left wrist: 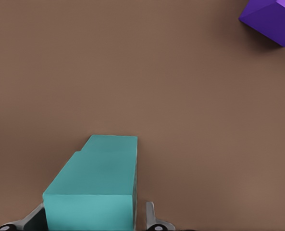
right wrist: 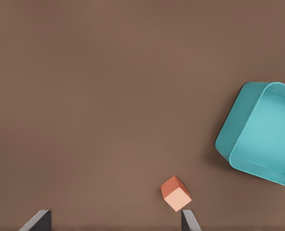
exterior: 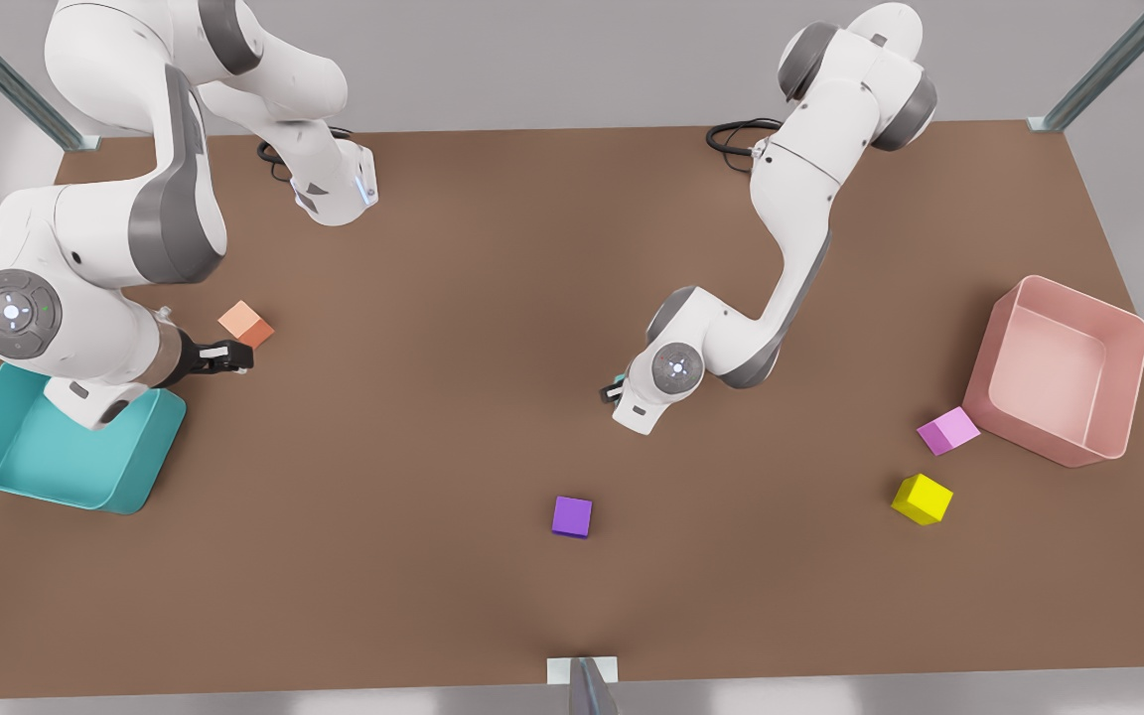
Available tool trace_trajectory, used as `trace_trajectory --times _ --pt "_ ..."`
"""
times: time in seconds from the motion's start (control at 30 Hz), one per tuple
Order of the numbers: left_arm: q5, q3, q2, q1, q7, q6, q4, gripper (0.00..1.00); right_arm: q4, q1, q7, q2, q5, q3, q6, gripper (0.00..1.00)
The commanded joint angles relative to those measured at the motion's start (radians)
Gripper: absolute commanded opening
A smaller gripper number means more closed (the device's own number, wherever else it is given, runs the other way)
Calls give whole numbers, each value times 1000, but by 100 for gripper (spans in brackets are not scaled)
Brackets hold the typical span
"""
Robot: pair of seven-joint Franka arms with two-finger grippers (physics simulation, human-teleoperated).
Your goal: Stack the two blue cubes on top of each other
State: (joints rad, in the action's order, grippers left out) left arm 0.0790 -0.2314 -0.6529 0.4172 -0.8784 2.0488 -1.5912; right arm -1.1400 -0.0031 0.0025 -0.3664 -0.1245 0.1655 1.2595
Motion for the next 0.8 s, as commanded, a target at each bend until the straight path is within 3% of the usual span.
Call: trace_trajectory --times 0.0,0.57,0.63,0.67,0.77 --pt "-2 0 1 0 -28 -1 2 100 0 0 4 1 0 0 -3 100" --pt "-2 -2 55 -21 -65 -153 62 100 0 0 4 1 -3 -1 -5 100" --pt "-5 -2 98 -112 -56 -568 319 100 0 0 4 1 -3 -1 -5 100" --pt "-8 -2 98 -202 -7 -688 428 100 0 0 4 1 -3 -1 -5 100" --pt "-142 -2 121 -495 628 -788 519 100 0 0 4 1 -3 -1 -5 100"
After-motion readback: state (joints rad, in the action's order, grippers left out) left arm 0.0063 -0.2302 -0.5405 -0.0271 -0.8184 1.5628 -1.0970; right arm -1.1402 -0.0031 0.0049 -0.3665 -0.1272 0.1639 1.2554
